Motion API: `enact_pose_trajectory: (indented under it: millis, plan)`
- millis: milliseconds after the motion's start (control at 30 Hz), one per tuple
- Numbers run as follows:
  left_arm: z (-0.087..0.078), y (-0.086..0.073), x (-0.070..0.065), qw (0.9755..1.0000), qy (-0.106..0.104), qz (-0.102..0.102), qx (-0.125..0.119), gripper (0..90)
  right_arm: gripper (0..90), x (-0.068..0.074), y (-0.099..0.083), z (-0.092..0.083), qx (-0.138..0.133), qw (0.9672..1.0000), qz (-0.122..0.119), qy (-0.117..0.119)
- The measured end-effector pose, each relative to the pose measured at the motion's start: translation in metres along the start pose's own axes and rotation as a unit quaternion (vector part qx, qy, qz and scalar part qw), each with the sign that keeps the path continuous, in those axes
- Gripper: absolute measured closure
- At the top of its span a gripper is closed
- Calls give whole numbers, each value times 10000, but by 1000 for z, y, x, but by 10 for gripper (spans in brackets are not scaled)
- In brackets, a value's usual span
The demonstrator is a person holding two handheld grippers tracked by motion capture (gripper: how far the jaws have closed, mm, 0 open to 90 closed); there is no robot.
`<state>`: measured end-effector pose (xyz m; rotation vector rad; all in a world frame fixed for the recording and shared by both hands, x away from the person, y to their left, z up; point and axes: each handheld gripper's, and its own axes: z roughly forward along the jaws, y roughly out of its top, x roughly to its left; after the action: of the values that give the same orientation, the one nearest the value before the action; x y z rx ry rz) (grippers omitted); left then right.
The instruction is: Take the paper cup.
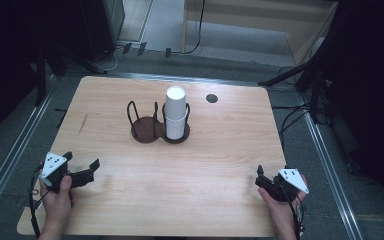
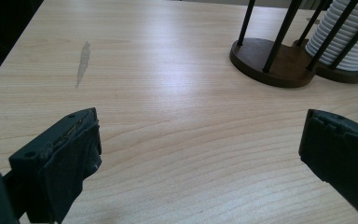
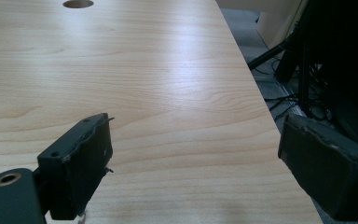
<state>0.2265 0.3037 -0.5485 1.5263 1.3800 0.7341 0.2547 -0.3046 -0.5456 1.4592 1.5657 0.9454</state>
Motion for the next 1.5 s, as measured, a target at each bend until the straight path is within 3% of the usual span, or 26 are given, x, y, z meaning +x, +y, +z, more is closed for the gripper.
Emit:
enact_pose_trajectory:
  millis: [367,533,667,867,1000,1400,1500]
  plan:
    - [1,0,0,10000,-20,7,14,0,92,0,1,0,31,10000,-78,-28]
    - [2,1,1,10000,-10,31,52,0,109,-3,6,-2,-13,9998,97,-149]
    - [2,1,1,10000,-18,6,36,0,111,1,11,-2,-17,9999,58,-134]
    - [1,1,5,9999,-109,-131,-9,0,116,18,25,-6,-68,9999,-92,85]
    - [1,2,7,9996,-174,-218,-5,0,118,27,35,-6,-99,9996,65,242]
    - [0,2,10,9991,-296,-318,-1,0,118,62,68,-1,-271,9976,32,630]
    - [-1,2,11,9989,-306,-352,-11,0,118,69,77,1,-315,9965,142,756]
